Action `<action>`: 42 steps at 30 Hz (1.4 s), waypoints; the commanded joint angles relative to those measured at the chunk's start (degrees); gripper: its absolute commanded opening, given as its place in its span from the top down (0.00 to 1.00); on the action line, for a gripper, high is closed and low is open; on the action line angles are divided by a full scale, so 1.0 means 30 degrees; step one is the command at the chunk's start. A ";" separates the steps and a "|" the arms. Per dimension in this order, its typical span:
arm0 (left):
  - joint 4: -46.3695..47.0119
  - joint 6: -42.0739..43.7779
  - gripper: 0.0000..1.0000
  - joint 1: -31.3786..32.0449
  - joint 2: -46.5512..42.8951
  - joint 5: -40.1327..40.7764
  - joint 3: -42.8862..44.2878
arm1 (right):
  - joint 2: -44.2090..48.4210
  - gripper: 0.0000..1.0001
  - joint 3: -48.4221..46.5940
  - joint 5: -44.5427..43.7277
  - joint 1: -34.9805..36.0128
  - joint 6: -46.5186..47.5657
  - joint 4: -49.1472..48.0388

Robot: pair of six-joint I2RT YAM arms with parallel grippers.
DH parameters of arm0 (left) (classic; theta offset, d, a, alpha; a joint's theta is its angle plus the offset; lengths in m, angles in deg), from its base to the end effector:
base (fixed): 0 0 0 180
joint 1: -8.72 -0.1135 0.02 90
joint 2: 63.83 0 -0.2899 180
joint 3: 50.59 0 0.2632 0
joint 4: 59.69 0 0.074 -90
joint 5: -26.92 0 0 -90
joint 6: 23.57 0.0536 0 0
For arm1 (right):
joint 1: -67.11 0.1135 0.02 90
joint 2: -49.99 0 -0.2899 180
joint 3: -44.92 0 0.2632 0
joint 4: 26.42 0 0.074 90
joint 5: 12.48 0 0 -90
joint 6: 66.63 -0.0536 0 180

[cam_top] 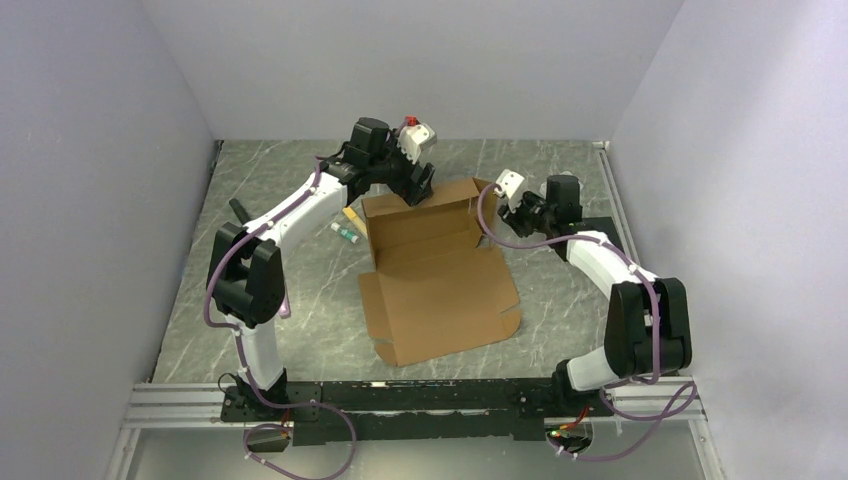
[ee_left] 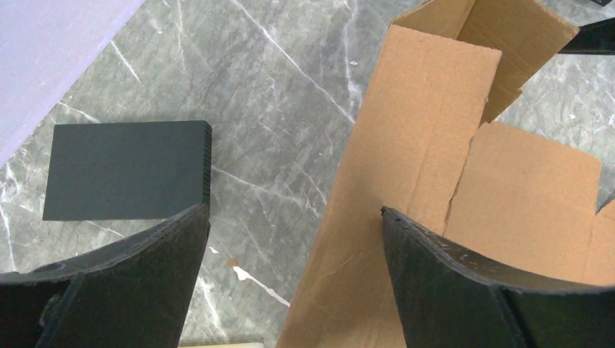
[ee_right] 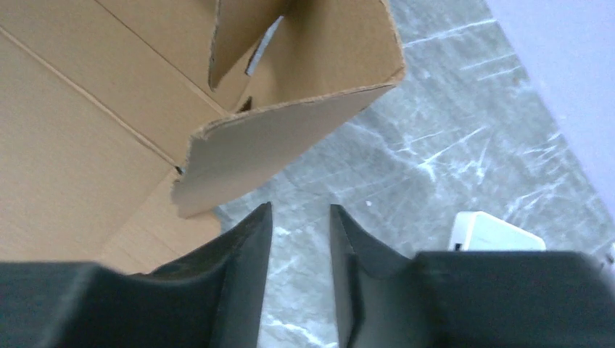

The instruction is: Fold the paper box

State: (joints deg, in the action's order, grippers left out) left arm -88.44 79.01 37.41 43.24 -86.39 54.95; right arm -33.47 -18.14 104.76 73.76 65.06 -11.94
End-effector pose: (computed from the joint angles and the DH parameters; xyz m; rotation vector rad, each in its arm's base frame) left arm 0.4062 -0.2465 0.3215 0.9692 1.8708 -0.5956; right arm 0.3284 0.0630 0.2402 -1.0975 1.7997 0.1546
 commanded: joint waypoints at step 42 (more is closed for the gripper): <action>-0.0203 -0.0425 0.08 0.0018 -0.0939 -0.0747 -0.0375 | -0.3513 0.52 -0.3178 0.7848 0.0353 -0.0621 0.0830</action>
State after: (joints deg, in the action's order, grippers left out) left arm -88.42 78.75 37.41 42.82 -87.46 54.51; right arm -47.72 -30.86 131.45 73.24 75.09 5.02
